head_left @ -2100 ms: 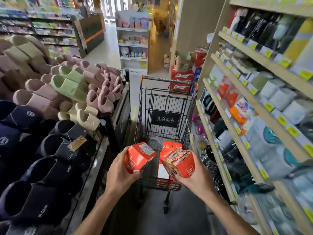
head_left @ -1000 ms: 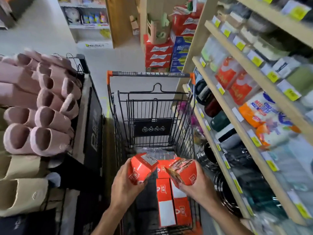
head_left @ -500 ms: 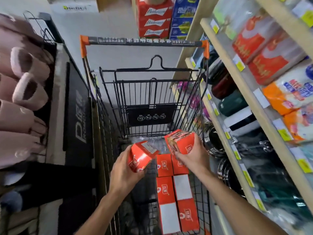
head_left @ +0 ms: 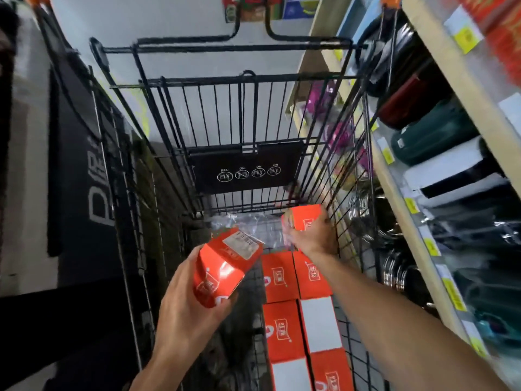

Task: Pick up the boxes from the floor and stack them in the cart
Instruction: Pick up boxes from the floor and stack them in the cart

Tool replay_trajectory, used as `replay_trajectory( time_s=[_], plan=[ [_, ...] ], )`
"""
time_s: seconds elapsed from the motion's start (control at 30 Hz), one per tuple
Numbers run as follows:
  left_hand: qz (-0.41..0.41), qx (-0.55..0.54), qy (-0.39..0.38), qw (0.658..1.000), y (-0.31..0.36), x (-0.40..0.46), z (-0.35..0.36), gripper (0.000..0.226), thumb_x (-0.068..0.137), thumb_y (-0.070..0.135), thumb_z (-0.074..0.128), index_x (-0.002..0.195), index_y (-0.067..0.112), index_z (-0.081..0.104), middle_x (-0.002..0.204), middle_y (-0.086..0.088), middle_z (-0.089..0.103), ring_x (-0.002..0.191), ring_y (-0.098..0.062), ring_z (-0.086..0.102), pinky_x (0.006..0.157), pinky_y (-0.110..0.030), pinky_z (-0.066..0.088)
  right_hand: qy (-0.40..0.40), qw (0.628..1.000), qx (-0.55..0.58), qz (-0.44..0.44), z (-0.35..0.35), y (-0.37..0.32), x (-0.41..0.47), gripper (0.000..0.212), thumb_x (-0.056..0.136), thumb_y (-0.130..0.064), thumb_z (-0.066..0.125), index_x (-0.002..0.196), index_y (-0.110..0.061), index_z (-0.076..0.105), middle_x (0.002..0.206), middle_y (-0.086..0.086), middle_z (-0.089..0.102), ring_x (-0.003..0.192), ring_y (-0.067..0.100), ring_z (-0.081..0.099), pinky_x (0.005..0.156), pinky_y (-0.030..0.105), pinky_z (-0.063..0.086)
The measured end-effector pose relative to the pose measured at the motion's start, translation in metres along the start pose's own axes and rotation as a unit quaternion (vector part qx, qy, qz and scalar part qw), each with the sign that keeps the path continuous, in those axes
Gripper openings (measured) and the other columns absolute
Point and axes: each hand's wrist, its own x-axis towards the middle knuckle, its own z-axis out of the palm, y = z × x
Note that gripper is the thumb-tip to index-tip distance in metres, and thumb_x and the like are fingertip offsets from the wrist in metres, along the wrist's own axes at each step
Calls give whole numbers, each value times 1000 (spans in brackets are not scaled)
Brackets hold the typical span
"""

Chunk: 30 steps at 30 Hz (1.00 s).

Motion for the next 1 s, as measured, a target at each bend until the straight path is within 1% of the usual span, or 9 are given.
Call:
replay_trajectory(
  time_s=[0.13, 0.27, 0.37, 0.43, 0.63, 0.73, 0.83, 0.93, 1.0],
  plan=[
    [-8, -2, -11, 1000, -14, 3, 9, 101, 63, 27, 93, 142, 53, 36, 130, 27, 54, 115, 0, 58, 94, -31, 54, -41, 996, -76, 12, 26, 8, 19, 109, 70, -71, 76, 145, -9, 28, 125, 14, 61, 107, 37, 65, 89, 44, 55],
    [-16, -9, -13, 1000, -16, 7, 13, 101, 63, 28, 93, 141, 55, 36, 129, 27, 54, 115, 0, 59, 94, -34, 54, -50, 996, -77, 5, 41, 14, 24, 113, 63, -75, 78, 139, -10, 26, 123, 16, 61, 101, 39, 66, 83, 49, 57],
    [-19, -9, -12, 1000, -14, 9, 13, 99, 63, 30, 93, 137, 58, 36, 126, 28, 55, 110, 4, 59, 89, -28, 53, -71, 994, -88, 11, 28, 15, 22, 110, 67, -67, 81, 142, -8, 27, 128, 17, 60, 111, 38, 63, 86, 43, 55],
    [-19, -2, -12, 1000, -14, 10, 12, 98, 63, 29, 93, 138, 56, 36, 126, 27, 55, 109, 5, 59, 87, -24, 52, -68, 994, -88, 15, 19, 19, 23, 115, 66, -65, 83, 146, -6, 26, 128, 16, 62, 114, 37, 63, 82, 40, 51],
    [-24, -3, -25, 999, -7, 17, 15, 103, 61, 34, 95, 143, 52, 34, 127, 24, 57, 110, 6, 59, 87, -18, 50, -90, 990, -106, -2, 14, 20, 23, 129, 64, -72, 80, 152, -3, 16, 135, 20, 58, 123, 37, 58, 94, 43, 51],
    [-40, -16, -27, 999, -4, 25, 18, 103, 58, 43, 95, 140, 55, 35, 127, 24, 59, 111, 6, 60, 89, -21, 51, -108, 992, -69, 2, 13, 20, 22, 135, 60, -70, 83, 154, -9, 8, 146, 20, 49, 129, 38, 54, 101, 47, 49],
    [-65, -40, -32, 997, -2, 39, 29, 94, 58, 41, 95, 130, 60, 39, 123, 20, 62, 108, 1, 63, 90, -29, 55, -98, 993, 72, 6, 12, 26, 9, 145, 57, -57, 91, 159, -21, -6, 164, 12, 23, 142, 36, 40, 108, 49, 42],
    [-88, -55, -24, 994, 3, 61, 46, 89, 55, 42, 94, 124, 61, 41, 115, 19, 66, 103, 0, 65, 85, -31, 57, -33, 985, 157, -66, 8, 35, -10, 137, 60, -49, 93, 160, -21, 3, 161, 6, 25, 141, 27, 38, 105, 34, 38],
    [-91, -45, -13, 995, 5, 77, 60, 83, 58, 36, 93, 119, 58, 41, 104, 22, 66, 94, 9, 63, 78, -21, 54, 0, 980, 166, -106, 2, 38, -20, 127, 66, -48, 90, 160, -19, 9, 160, 5, 26, 143, 22, 32, 109, 32, 33]
  ],
)
